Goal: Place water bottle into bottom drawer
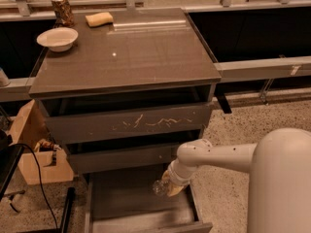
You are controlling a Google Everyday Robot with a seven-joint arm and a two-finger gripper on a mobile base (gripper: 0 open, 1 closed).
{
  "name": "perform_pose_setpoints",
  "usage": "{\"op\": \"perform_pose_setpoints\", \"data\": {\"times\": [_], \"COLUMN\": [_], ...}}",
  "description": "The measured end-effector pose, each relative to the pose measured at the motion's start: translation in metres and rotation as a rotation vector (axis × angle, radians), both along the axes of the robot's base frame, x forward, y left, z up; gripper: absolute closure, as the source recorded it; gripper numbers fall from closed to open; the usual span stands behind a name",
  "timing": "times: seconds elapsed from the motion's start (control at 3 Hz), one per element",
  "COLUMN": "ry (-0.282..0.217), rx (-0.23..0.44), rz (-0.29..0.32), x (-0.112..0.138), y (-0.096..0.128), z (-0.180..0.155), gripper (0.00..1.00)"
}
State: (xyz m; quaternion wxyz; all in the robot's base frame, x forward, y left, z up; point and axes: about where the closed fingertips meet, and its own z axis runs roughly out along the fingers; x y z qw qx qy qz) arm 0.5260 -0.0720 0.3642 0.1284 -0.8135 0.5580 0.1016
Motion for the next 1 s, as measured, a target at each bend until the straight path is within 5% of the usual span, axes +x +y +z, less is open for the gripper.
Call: {"op": "perform_pose_setpoints", "data": {"times": [1.0], "ry": [0.053], "rx": [0.035], "rz": [0.048], "x": [-0.010], "y": [0.016], "z": [-0.085], "gripper": [1.00]}}
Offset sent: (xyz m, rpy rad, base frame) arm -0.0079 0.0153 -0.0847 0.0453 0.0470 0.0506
